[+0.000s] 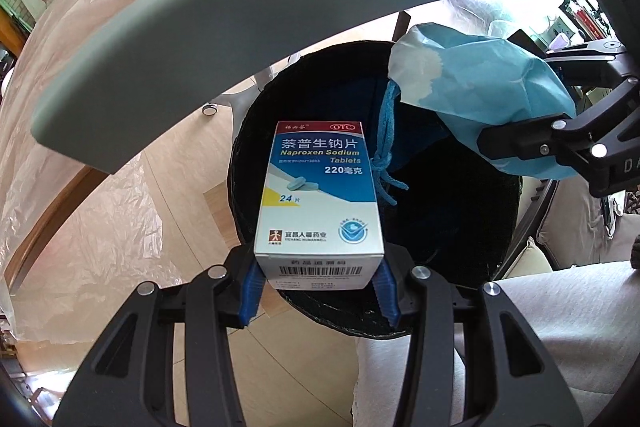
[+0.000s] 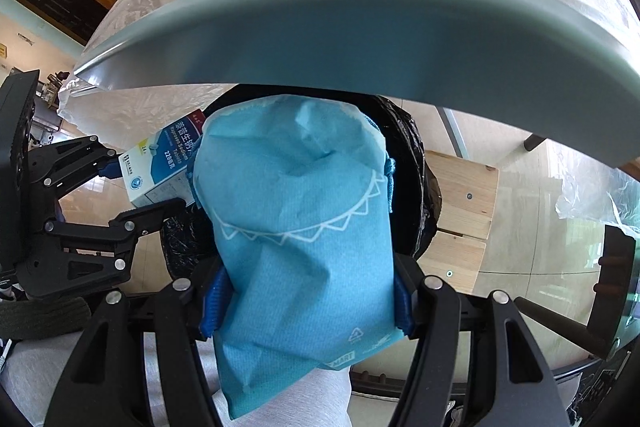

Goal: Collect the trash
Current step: 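Open both grippers to drop the blue bag and medicine box into the bin, then move both grippers back over the table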

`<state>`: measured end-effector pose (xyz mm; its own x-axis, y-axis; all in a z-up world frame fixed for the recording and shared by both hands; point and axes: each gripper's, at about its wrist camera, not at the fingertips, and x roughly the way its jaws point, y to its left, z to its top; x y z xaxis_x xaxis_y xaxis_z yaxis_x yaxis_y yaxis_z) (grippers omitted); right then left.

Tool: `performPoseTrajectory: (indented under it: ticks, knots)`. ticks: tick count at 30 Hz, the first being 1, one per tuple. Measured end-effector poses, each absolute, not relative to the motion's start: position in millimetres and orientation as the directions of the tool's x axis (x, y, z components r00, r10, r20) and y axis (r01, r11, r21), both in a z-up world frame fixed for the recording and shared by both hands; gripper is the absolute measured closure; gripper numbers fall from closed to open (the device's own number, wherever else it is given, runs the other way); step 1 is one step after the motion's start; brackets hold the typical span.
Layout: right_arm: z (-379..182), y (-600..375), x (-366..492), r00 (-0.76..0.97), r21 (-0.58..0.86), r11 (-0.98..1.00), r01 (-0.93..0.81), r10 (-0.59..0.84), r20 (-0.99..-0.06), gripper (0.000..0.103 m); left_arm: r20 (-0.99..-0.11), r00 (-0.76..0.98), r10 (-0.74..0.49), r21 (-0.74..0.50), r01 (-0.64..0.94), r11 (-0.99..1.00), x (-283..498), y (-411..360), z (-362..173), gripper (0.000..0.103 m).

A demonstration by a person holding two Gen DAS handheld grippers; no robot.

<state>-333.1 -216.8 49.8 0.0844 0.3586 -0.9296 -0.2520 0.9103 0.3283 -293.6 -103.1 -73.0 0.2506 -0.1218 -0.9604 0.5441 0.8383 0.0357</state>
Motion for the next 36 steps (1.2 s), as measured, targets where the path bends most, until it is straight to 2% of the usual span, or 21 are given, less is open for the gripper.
performPoseTrajectory:
  ticks: [6, 9, 10, 11, 13, 21, 26, 28, 29, 32, 36]
  knots:
    - [49.0, -218.7, -332.3, 0.086, 0.326, 0.914, -0.242, 0.355, -0.931, 0.041, -0.959, 0.254, -0.124, 0.038, 0.551, 0.834, -292.6, -104.3, -71.9, 0.056]
    - [49.0, -222.5, -332.5, 0.088, 0.347, 0.908, -0.234, 0.375, -0.923, 0.038, -0.951, 0.257, -0.17, 0.002, 0.556, 0.831, -293.1, -103.7, -67.4, 0.056]
    - [49.7, -225.1, -333.4, 0.091, 0.366, 0.903, -0.226, 0.393, -0.915, 0.034, -0.948, 0.253, -0.193, -0.021, 0.554, 0.832, -292.3, -102.5, -65.3, 0.051]
    - [49.7, -227.9, -333.7, 0.093, 0.376, 0.901, -0.217, 0.402, -0.911, 0.03, -0.946, 0.25, -0.205, -0.036, 0.551, 0.834, -292.1, -102.1, -63.5, 0.035]
    - [51.9, -234.1, -335.7, 0.099, 0.388, 0.902, -0.19, 0.411, -0.906, 0.019, -0.94, 0.252, -0.229, -0.06, 0.541, 0.839, -292.7, -100.2, -59.1, 0.02]
    - [92.2, -261.8, -354.1, 0.167, 0.373, 0.91, -0.18, 0.402, -0.9, 0.018, -0.933, 0.268, -0.241, -0.069, 0.522, 0.85, -303.8, -83.6, -40.2, 0.02]
    - [148.7, -288.9, -358.8, 0.295, 0.379, 0.912, -0.159, 0.41, -0.863, 0.017, -0.889, 0.349, -0.295, -0.07, 0.534, 0.842, -312.2, -76.5, 10.3, 0.018]
    - [170.5, -301.2, -351.2, 0.364, 0.382, 0.915, -0.128, 0.402, -0.84, 0.01, -0.852, 0.43, -0.3, -0.027, 0.535, 0.845, -310.3, -80.4, 37.5, 0.007]
    - [181.4, -307.0, -342.9, 0.403, 0.384, 0.918, -0.1, 0.39, -0.828, 0.009, -0.833, 0.465, -0.299, -0.007, 0.532, 0.847, -308.0, -80.9, 45.5, 0.005]
    - [200.4, -319.8, -309.5, 0.476, 0.422, 0.906, -0.026, 0.383, -0.792, 0.005, -0.776, 0.557, -0.296, 0.036, 0.508, 0.861, -290.8, -92.3, 69.2, 0.005]
    - [200.1, -328.4, -248.2, 0.482, 0.479, 0.873, 0.089, 0.383, -0.788, 0.005, -0.769, 0.57, -0.29, 0.025, 0.48, 0.877, -255.8, -113.5, 71.7, 0.005]
